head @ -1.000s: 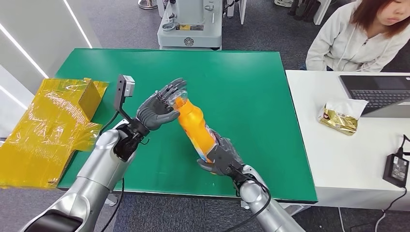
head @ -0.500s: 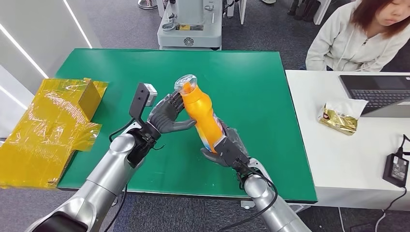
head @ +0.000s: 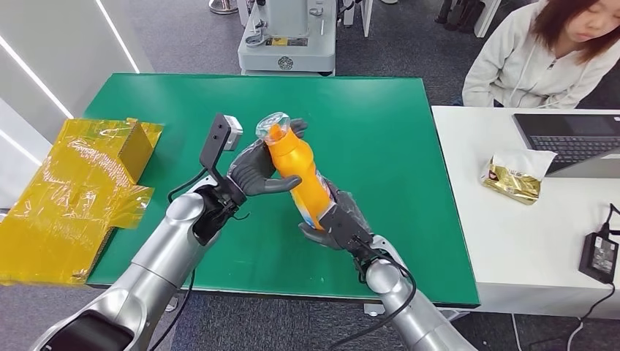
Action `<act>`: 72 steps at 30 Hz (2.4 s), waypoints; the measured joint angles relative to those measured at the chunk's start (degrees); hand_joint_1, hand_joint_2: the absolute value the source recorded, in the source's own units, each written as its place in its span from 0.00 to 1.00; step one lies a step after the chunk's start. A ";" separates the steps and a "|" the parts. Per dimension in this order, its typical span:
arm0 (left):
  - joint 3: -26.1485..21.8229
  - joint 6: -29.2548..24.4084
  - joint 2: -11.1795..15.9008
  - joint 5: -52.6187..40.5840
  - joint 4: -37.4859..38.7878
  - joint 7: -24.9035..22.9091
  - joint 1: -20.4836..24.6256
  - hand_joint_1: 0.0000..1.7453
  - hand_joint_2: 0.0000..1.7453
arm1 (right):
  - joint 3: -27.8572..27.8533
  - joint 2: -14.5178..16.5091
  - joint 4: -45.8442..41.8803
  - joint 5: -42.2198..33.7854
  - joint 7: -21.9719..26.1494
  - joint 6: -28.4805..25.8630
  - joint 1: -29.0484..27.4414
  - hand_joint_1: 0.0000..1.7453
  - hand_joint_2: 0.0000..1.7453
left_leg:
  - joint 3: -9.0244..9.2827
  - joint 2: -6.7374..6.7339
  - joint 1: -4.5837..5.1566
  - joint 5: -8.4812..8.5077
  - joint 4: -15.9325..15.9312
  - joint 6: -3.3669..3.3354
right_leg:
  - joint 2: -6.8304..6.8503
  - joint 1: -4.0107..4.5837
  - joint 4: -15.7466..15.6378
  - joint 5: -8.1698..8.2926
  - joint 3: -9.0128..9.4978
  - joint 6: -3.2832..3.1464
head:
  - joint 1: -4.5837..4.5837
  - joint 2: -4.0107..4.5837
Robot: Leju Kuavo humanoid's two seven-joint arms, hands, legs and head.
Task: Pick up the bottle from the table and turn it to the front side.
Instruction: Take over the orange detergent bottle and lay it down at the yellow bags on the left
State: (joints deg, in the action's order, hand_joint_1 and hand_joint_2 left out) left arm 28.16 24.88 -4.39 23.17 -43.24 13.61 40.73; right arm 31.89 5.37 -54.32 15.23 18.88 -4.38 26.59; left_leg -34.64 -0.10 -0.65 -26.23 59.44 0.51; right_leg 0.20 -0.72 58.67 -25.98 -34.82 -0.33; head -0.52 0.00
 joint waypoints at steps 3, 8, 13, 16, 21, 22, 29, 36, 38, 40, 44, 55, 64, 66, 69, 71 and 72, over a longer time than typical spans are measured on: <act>-0.42 2.52 0.03 3.61 -0.17 -3.41 0.32 0.00 1.00 | 0.38 0.00 1.26 -0.07 -0.04 -0.31 1.04 1.00 1.00 | 0.00 0.00 0.00 0.00 0.00 0.00 | 0.00 0.00 0.00 0.00 0.00 0.00 | 0.00 0.00; -0.57 3.36 -0.35 7.03 -1.22 -6.85 0.42 0.00 1.00 | 0.45 -0.01 2.90 -0.25 0.26 -1.66 2.02 1.00 1.00 | 0.00 0.01 0.01 0.00 0.01 0.00 | 0.01 0.00 -0.01 0.00 0.00 0.00 | -0.01 0.00; 0.11 -1.99 -1.93 2.99 -1.73 -4.26 0.44 0.23 1.00 | 0.40 -0.02 3.43 -0.96 0.97 -2.62 2.41 1.00 1.00 | 0.00 0.01 0.01 0.00 0.02 0.00 | 0.01 -0.01 -0.02 0.00 0.00 0.00 | -0.01 0.00; 0.88 -5.54 -2.82 0.31 -1.74 -1.97 0.45 0.94 1.00 | 0.34 -0.02 3.48 -1.25 1.00 -2.91 2.48 1.00 1.00 | 0.00 0.01 0.01 0.00 0.02 0.00 | 0.01 -0.01 -0.02 0.00 0.00 0.00 | -0.01 0.00; 1.75 -9.19 -3.91 -1.88 -1.71 1.09 0.46 1.00 1.00 | -0.11 -0.02 3.48 -1.49 1.21 -3.37 2.64 1.00 1.00 | 0.01 0.01 0.00 0.00 0.02 0.00 | 0.01 0.00 -0.02 0.00 -0.01 0.00 | -0.01 0.00; 1.81 -9.64 -4.11 -2.05 -1.70 1.53 0.47 1.00 1.00 | -0.27 -0.02 3.49 -1.62 1.34 -3.39 2.70 1.00 1.00 | 0.01 0.01 0.00 0.00 0.02 0.00 | 0.00 0.00 -0.01 0.00 -0.01 0.00 | -0.01 0.00; 1.85 -9.32 -4.93 0.67 -1.31 1.54 0.85 1.00 1.00 | -1.01 -0.02 3.80 -2.37 2.28 -3.22 3.05 1.00 1.00 | 0.00 0.00 0.00 0.00 0.02 0.00 | 0.00 0.00 -0.02 0.00 -0.01 0.00 | 0.00 0.00; 1.96 -8.23 -5.28 1.94 -0.21 2.04 1.46 1.00 1.00 | -1.51 -0.04 4.64 -2.98 2.95 -3.38 3.62 0.00 1.00 | 0.00 0.00 0.01 0.00 0.02 0.00 | 0.00 0.00 -0.01 0.00 -0.01 0.00 | -0.01 0.00; 2.00 -9.42 -5.16 1.31 -0.19 3.36 1.69 1.00 1.00 | -1.91 -0.08 4.38 -3.55 3.23 -3.42 3.51 0.00 1.00 | 0.00 -0.01 0.01 0.00 0.02 0.00 | -0.01 0.00 -0.01 0.00 -0.02 0.00 | -0.01 0.00; 2.00 -10.51 -4.91 0.74 -0.19 4.21 2.09 1.00 1.00 | -2.22 -0.16 3.82 -3.91 3.34 -3.30 3.26 0.00 1.00 | 0.00 -0.01 0.00 0.00 0.02 0.00 | -0.01 0.00 -0.01 0.00 -0.02 0.00 | 0.00 0.00; 1.88 -15.19 -3.87 -2.75 -0.25 6.58 3.43 1.00 1.00 | -2.56 -0.67 0.83 -4.64 3.66 -2.71 1.82 0.00 1.00 | 0.00 -0.01 0.00 0.00 0.01 0.00 | -0.01 0.00 0.00 0.00 -0.02 0.00 | -0.01 0.00; -0.58 -27.91 -0.17 -25.84 -1.77 8.90 8.80 1.00 1.00 | -2.93 -3.73 -15.04 -6.17 2.69 -1.57 -5.47 0.00 1.00 | -0.03 0.01 0.00 0.00 0.02 0.00 | 0.01 0.00 -0.01 0.00 -0.03 0.00 | -0.01 0.00; 3.43 -51.35 1.79 -65.56 -0.39 2.70 14.46 1.00 1.00 | -2.89 -5.49 -25.63 -3.28 4.05 -2.56 -12.37 0.00 1.00 | -0.04 -0.01 0.00 0.00 0.01 0.00 | 0.00 0.00 -0.02 0.00 -0.03 0.00 | 0.00 0.00; 4.50 -53.63 2.22 -71.52 0.55 0.40 15.35 1.00 1.00 | -2.89 -5.69 -27.14 -3.19 4.02 -2.55 -12.69 0.00 1.00 | -0.03 -0.02 0.00 0.00 0.01 0.00 | 0.00 0.00 -0.01 0.00 -0.03 0.00 | -0.01 0.00; 6.32 -56.29 3.09 -83.84 2.43 -5.88 16.29 1.00 1.00 | -2.92 -6.02 -29.18 -3.18 3.82 -2.41 -12.74 0.00 1.00 | -0.01 -0.02 0.00 0.01 0.01 0.00 | -0.01 0.00 0.00 0.02 -0.03 -0.02 | 0.00 0.00; 7.33 -57.07 3.82 -91.75 3.68 -9.55 16.55 1.00 1.00 | -2.99 -6.21 -30.23 -3.19 3.65 -2.31 -12.74 0.00 1.00 | -0.01 -0.03 0.00 0.01 0.01 0.00 | -0.02 0.00 0.00 0.02 -0.03 -0.03 | -0.01 0.00; 7.59 -57.11 4.14 -94.54 4.19 -10.74 16.55 1.00 1.00 | -3.05 -6.29 -30.58 -3.19 3.58 -2.28 -12.74 0.00 1.00 | -0.01 -0.03 0.00 0.01 0.01 0.00 | -0.02 0.00 0.00 0.03 -0.03 -0.03 | -0.01 0.00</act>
State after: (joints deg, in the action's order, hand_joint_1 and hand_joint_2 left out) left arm 35.75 -32.23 -0.25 -71.38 -39.05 2.87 57.28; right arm 28.85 -0.92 -84.90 12.04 22.46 -6.67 13.85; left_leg -34.65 -0.14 -0.65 -26.22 59.45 0.51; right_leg 0.18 -0.72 58.67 -25.95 -34.85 -0.36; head -0.53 0.00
